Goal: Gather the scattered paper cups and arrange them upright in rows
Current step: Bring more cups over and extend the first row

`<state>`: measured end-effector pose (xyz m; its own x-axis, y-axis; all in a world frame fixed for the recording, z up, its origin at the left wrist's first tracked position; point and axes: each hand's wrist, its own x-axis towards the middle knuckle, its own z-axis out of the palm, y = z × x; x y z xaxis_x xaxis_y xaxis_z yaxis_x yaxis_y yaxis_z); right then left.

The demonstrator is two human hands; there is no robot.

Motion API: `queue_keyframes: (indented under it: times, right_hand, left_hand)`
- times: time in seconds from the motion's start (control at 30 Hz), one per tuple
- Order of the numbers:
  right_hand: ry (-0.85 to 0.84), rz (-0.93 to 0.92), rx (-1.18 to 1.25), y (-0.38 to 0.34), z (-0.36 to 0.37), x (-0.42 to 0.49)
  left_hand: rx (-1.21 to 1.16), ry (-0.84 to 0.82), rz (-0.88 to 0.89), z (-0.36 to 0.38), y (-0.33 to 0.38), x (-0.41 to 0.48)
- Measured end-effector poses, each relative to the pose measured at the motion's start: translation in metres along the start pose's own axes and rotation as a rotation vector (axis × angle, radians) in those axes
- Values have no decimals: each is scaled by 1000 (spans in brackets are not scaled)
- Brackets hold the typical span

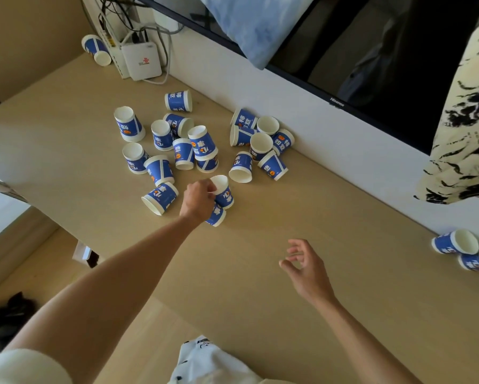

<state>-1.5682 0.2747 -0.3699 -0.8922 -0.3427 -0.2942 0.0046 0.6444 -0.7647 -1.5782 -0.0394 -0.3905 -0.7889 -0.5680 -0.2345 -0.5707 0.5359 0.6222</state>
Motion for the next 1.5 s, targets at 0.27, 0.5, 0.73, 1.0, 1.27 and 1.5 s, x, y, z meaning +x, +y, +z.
queue_keyframes:
  times: [0.27, 0.5, 0.73, 1.0, 1.27, 1.5]
  right_hand:
    - [-21, -2, 92, -10, -8, 8]
    - [-73, -61, 188, -4, -56, 14]
    - [26, -118, 446, 12, -83, -6]
    - [-181, 137, 801, 53, -119, -34]
    - [-247, 90, 1087, 76, -156, -45]
    - [-214, 66, 1077, 101, -182, -57]
  left_hand:
    - [72, -212, 576, 3, 73, -59]
    - [105, -463, 826, 13, 129, -98]
    - [-18, -483, 871, 29, 169, -127]
    - [-117, -488, 867, 53, 196, -140]
    - [-81, -368, 984, 81, 230, -158]
    - [-235, -448, 793, 110, 256, -171]
